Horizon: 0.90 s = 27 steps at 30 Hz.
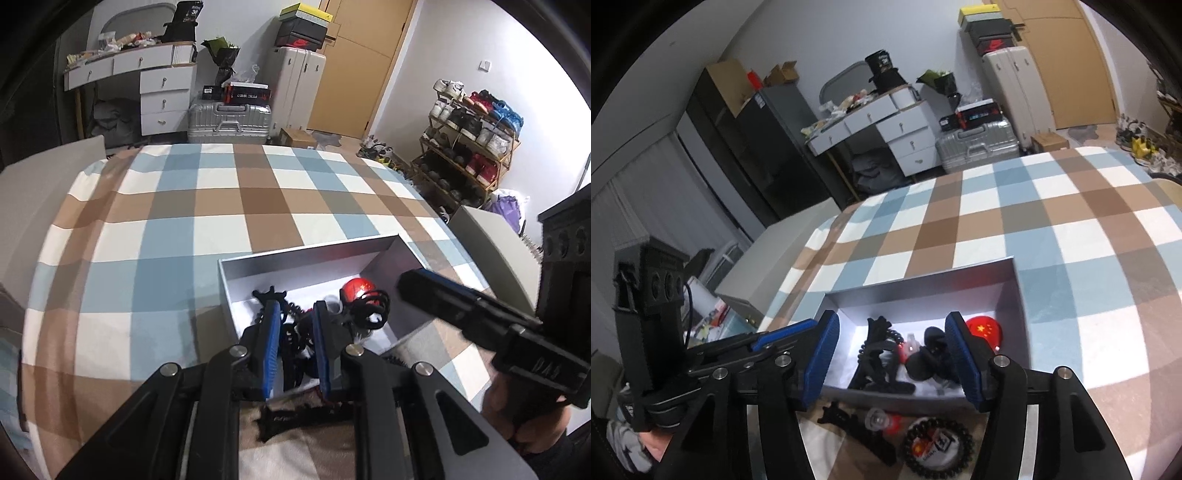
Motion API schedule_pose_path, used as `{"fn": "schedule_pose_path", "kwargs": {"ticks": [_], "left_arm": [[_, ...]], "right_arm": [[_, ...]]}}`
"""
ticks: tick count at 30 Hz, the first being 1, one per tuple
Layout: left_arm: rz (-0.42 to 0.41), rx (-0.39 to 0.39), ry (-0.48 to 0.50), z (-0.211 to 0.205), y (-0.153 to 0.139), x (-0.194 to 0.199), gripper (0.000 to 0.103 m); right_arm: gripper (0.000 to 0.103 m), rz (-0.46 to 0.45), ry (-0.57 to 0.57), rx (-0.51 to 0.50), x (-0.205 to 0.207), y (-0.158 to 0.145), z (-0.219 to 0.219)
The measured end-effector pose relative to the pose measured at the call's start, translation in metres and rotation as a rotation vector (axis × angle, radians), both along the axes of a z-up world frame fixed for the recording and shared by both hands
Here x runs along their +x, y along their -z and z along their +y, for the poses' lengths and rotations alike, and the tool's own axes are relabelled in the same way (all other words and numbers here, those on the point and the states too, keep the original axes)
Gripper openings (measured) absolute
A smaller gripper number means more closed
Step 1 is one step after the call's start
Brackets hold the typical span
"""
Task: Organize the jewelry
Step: 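Carry the claw clip and round clip into the grey box and open both grippers, then withdraw both tools from the box toward the remaining items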
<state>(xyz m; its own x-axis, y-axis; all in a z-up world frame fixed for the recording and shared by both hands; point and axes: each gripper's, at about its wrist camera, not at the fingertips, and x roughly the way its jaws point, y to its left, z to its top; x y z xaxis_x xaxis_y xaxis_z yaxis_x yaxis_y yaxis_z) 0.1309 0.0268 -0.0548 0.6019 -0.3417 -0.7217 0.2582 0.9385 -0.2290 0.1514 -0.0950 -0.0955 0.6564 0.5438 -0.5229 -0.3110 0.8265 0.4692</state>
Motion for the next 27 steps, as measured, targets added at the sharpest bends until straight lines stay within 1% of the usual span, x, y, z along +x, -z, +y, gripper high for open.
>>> {"fn": "schedule_pose_path", "kwargs": {"ticks": [3, 4, 5, 9, 11, 12, 13, 14, 15, 18, 20, 21, 22, 23, 25, 27], "left_arm": [[-0.001, -0.001, -0.008, 0.000, -0.001, -0.005, 0.014], [-0.002, -0.002, -0.012, 0.000, -0.001, -0.008, 0.014], [-0.003, 0.001, -0.017, 0.000, -0.001, -0.011, 0.014], [-0.009, 0.006, -0.023, -0.002, -0.002, -0.022, 0.015], [-0.011, 0.019, -0.029, -0.005, -0.003, -0.027, 0.023], [-0.017, 0.024, -0.039, -0.006, -0.004, -0.030, 0.033], [-0.023, 0.023, -0.047, -0.006, -0.005, -0.033, 0.048], [-0.032, 0.020, -0.056, -0.005, -0.006, -0.036, 0.054], [-0.038, 0.024, -0.064, -0.005, -0.006, -0.040, 0.063], [-0.033, 0.030, -0.064, -0.007, -0.003, -0.046, 0.063], [-0.024, 0.033, -0.074, -0.006, 0.001, -0.050, 0.064], [-0.018, 0.033, -0.078, -0.006, 0.003, -0.052, 0.066], [-0.010, 0.036, -0.078, -0.006, 0.006, -0.054, 0.071], [0.001, 0.046, -0.074, -0.007, 0.009, -0.056, 0.073], [0.014, 0.060, -0.056, -0.009, 0.014, -0.061, 0.074], [0.023, 0.065, -0.052, -0.009, 0.019, -0.065, 0.075]], "right_arm": [[0.061, -0.015, 0.022, 0.001, -0.012, -0.005, -0.008], [0.064, -0.021, 0.029, 0.002, -0.016, -0.006, -0.011], [0.071, -0.027, 0.031, 0.005, -0.021, -0.008, -0.013], [0.072, -0.055, 0.036, 0.001, -0.041, -0.012, -0.019], [0.072, -0.058, 0.040, -0.010, -0.049, -0.013, -0.021], [0.073, -0.057, 0.042, -0.015, -0.051, -0.012, -0.022], [0.073, -0.053, 0.045, -0.019, -0.053, -0.011, -0.022], [0.074, -0.046, 0.045, -0.020, -0.057, -0.008, -0.023], [0.076, -0.041, 0.038, -0.020, -0.060, -0.006, -0.022], [0.077, -0.038, 0.024, -0.040, -0.071, 0.001, -0.022], [0.079, -0.033, 0.021, -0.048, -0.076, 0.005, -0.021], [0.081, -0.030, 0.021, -0.052, -0.079, 0.007, -0.021], [0.082, -0.026, 0.023, -0.057, -0.081, 0.010, -0.021], [0.084, -0.019, 0.023, -0.069, -0.083, 0.013, -0.021], [0.087, -0.005, 0.021, -0.086, -0.086, 0.018, -0.020], [0.088, 0.006, 0.018, -0.113, -0.087, 0.024, -0.018]]}}
